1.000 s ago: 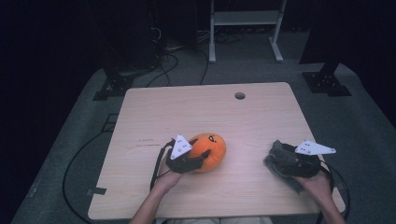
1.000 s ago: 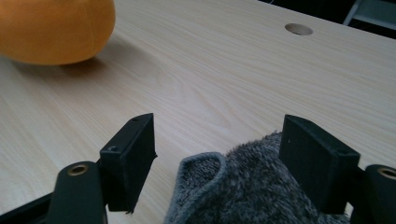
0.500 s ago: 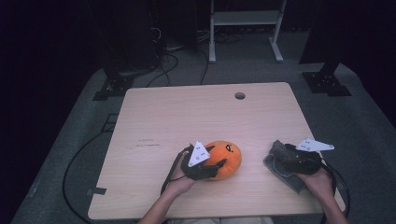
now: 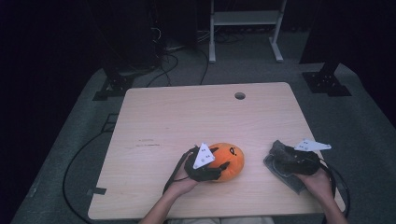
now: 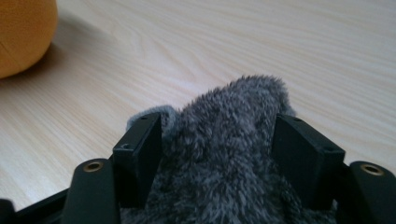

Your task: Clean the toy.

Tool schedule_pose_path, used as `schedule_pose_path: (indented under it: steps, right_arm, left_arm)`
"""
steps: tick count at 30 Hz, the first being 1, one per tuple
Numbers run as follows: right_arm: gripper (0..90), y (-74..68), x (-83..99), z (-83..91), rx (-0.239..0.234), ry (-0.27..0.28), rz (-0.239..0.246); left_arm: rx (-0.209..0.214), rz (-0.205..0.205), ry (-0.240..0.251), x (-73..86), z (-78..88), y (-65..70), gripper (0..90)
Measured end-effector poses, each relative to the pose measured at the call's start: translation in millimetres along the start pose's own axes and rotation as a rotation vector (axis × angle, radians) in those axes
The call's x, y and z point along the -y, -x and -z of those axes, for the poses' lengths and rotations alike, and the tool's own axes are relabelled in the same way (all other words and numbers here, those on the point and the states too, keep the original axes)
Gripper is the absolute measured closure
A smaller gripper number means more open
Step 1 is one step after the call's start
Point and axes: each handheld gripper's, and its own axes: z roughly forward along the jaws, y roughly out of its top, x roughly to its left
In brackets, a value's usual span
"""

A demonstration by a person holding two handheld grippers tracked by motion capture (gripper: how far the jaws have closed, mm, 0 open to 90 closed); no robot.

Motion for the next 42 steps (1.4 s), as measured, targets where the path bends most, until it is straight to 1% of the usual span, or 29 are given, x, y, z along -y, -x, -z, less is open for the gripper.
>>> schedule_pose_path:
  steps: [3, 6, 7, 8, 9, 10, 11, 12, 13, 14, 17, 20, 21, 22, 23, 24, 25, 27, 28, 29, 30, 31, 32, 33, 34, 35, 36, 41, 42]
  right_arm:
    - [32.6, -0.3, 1.2, -1.4, 0.006, -0.013, 0.005]
    - [33.1, 0.0, 2.0, -2.8, 0.006, -0.020, -0.004]
    - [33.5, 0.1, 2.3, -3.8, 0.006, -0.027, -0.003]
    - [34.3, -0.4, 2.8, -5.9, 0.009, -0.047, -0.002]
    - [34.3, -0.4, 2.8, -5.9, 0.009, -0.047, -0.002]
    - [35.4, -1.3, 3.3, -7.4, 0.013, -0.060, 0.002]
    - [35.4, -1.3, 3.3, -7.4, 0.013, -0.060, 0.002]
    - [35.4, -1.8, 3.5, -8.1, 0.013, -0.066, 0.005]
    - [35.8, -2.5, 3.9, -9.8, 0.015, -0.077, 0.004]
    - [35.8, -2.5, 4.2, -10.6, 0.016, -0.083, 0.004]
    - [36.9, -2.8, 5.5, -11.2, 0.020, -0.079, 0.004]
    - [40.3, -4.0, 6.7, -11.0, 0.030, -0.084, 0.009]
    - [41.8, -4.4, 6.8, -11.0, 0.031, -0.086, 0.011]
    - [44.1, -5.0, 6.8, -11.1, 0.033, -0.086, 0.006]
    - [44.1, -5.0, 6.8, -11.1, 0.033, -0.086, 0.006]
    - [46.4, -4.8, 6.4, -11.2, 0.040, -0.088, -0.007]
    - [46.4, -4.8, 6.4, -11.2, 0.040, -0.088, -0.007]
    - [49.2, -4.8, 5.6, -11.5, 0.045, -0.094, -0.022]
    - [56.7, -6.2, 3.6, -12.0, 0.045, -0.102, -0.016]
    - [58.9, -7.1, 2.8, -12.2, 0.044, -0.106, -0.016]
    - [61.3, -7.6, 1.7, -12.8, 0.044, -0.110, -0.009]
    - [61.3, -7.6, 1.7, -12.8, 0.044, -0.110, -0.009]
    - [66.7, -7.9, 0.2, -13.4, 0.042, -0.116, -0.007]
    - [66.7, -7.9, 0.2, -13.4, 0.042, -0.116, -0.007]
    - [70.4, -7.0, -0.4, -13.5, 0.047, -0.118, -0.009]
    - [70.4, -7.0, -0.4, -13.5, 0.047, -0.118, -0.009]
    - [72.7, -5.6, -0.3, -13.0, 0.039, -0.118, -0.027]
    - [74.4, -5.7, -1.6, -10.2, 0.031, -0.121, -0.027]
    - [74.4, -6.4, -2.6, -8.5, 0.026, -0.117, -0.030]
  left_arm:
    - [0.008, 0.005, -0.004, 2.6, -1.0, -0.6, 38.1]
    - [0.017, 0.010, -0.002, 3.9, -1.6, -2.3, 35.4]
    - [0.021, -0.003, 0.001, 4.6, -1.5, -1.9, 33.1]
    - [0.038, -0.035, 0.007, 3.7, 0.4, -0.9, 26.5]
    - [0.038, -0.035, 0.007, 3.7, 0.4, -0.9, 22.2]
    - [0.045, -0.039, 0.006, 0.4, 4.8, -0.4, 18.4]
    - [0.045, -0.039, 0.006, 0.4, 4.8, -0.4, 17.8]
    - [0.052, -0.029, 0.024, -1.4, 9.1, -0.9, 17.8]
    - [0.055, -0.022, 0.034, -2.3, 11.8, -1.4, 15.2]
    - [0.051, -0.011, 0.041, -3.9, 18.3, -3.3, 13.9]
    - [0.061, -0.005, 0.035, -2.9, 22.9, -5.9, 12.0]
    - [0.046, -0.023, 0.009, 2.2, 25.7, -7.4, 11.3]
    - [0.042, -0.025, 0.010, 4.2, 25.9, -7.2, 11.3]
    - [0.050, -0.022, 0.004, 7.0, 27.1, -8.1, 11.3]
    - [0.050, -0.022, 0.004, 7.0, 27.1, -8.1, 11.3]
    - [0.063, -0.009, -0.002, 9.5, 29.0, -10.1, 11.3]
    - [0.063, -0.009, -0.002, 9.5, 29.0, -10.1, 11.3]
    - [0.080, 0.002, 0.006, 12.1, 30.5, -12.7, 11.3]
    - [0.088, 0.009, 0.015, 13.7, 31.1, -14.8, 11.3]
    - [0.088, 0.009, 0.015, 13.7, 31.1, -14.8, 11.3]
    - [0.093, 0.020, 0.013, 15.5, 31.5, -17.4, 11.3]
    - [0.093, 0.020, 0.013, 15.5, 31.5, -17.4, 11.3]
    - [0.097, 0.027, 0.008, 17.1, 31.9, -19.1, 11.3]
    - [0.097, 0.027, 0.008, 17.1, 31.9, -19.1, 11.5]
    - [0.106, 0.033, 0.004, 18.5, 31.5, -20.0, 11.7]
    - [0.106, 0.033, 0.004, 18.5, 31.5, -20.0, 12.7]
    - [0.110, 0.027, -0.010, 20.2, 30.0, -20.4, 13.6]
    - [0.107, 0.028, -0.028, 23.8, 27.9, -21.3, 16.2]
    - [0.106, 0.040, -0.030, 25.6, 27.0, -22.2, 16.2]
